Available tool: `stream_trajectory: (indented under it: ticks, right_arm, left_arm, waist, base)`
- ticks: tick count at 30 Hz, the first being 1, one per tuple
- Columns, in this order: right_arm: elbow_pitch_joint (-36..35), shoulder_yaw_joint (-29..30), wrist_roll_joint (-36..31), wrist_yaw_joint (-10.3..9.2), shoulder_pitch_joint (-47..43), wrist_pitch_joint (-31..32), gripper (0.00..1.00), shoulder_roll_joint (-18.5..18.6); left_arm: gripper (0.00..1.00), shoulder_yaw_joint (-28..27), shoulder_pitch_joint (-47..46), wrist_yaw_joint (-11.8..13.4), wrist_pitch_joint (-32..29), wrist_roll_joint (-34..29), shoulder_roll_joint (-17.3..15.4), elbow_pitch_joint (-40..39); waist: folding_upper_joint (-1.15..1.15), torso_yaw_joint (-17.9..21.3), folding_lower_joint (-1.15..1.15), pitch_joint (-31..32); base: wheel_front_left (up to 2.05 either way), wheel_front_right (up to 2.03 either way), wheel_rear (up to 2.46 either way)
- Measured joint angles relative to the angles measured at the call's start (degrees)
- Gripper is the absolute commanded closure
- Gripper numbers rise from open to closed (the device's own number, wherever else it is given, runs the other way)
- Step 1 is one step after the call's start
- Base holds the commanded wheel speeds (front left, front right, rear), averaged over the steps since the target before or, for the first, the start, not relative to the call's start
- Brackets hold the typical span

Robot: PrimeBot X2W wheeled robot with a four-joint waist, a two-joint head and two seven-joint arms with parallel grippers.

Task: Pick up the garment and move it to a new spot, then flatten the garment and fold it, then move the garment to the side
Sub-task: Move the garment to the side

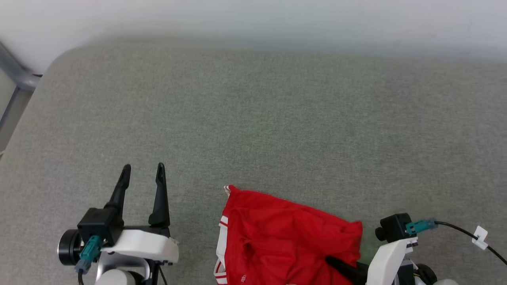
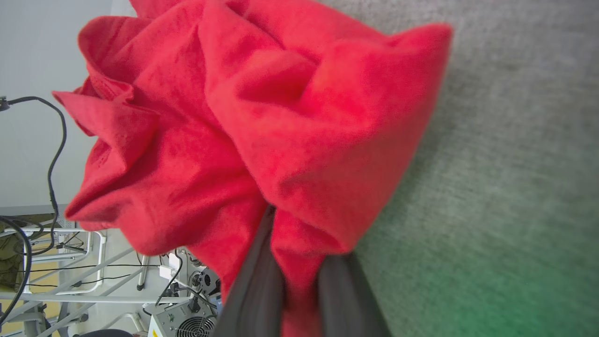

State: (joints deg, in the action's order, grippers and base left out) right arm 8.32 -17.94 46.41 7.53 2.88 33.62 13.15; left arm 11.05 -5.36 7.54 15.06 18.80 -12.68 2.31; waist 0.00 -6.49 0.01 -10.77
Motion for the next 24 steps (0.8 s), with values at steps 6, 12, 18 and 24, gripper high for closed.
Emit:
stream_trajectory:
  ticks: [6, 12, 18, 24]
  right_arm:
    - [-3.8, -2.9, -3.0, -0.02, 2.0, -1.9, 1.00, 4.4]
    - [-9.7, -4.9, -8.0, -0.02, 4.7, -0.6, 1.00, 10.3]
    - [-15.0, -4.2, -11.0, -0.02, 7.0, 2.5, 1.00, 15.3]
    - [-16.9, -3.2, -13.2, 0.00, 10.3, 3.1, 1.00, 17.7]
  left_arm:
    - [0.00, -1.0, 1.9, -0.6, 0.0, -0.2, 0.2, 0.7]
    - [0.00, -1.7, 2.8, -1.0, 0.0, -1.0, 0.3, -0.3]
    - [0.00, -1.7, 2.6, -1.8, 0.0, -2.0, 0.8, -1.7]
    - [0.00, -1.1, -0.7, -2.5, 0.0, -4.0, 0.3, -3.8]
  waist:
    - [0.00, 2.5, -0.01, 2.7]
    - [0.00, 7.5, -0.01, 4.1]
    - [0.00, 14.1, -0.01, 3.9]
    - [0.00, 21.1, -0.01, 1.0]
  base:
    - [0.00, 0.00, 0.00]
    - [0.00, 0.00, 0.00]
    - [0.00, 0.00, 0.00]
    - [0.00, 0.00, 0.00]
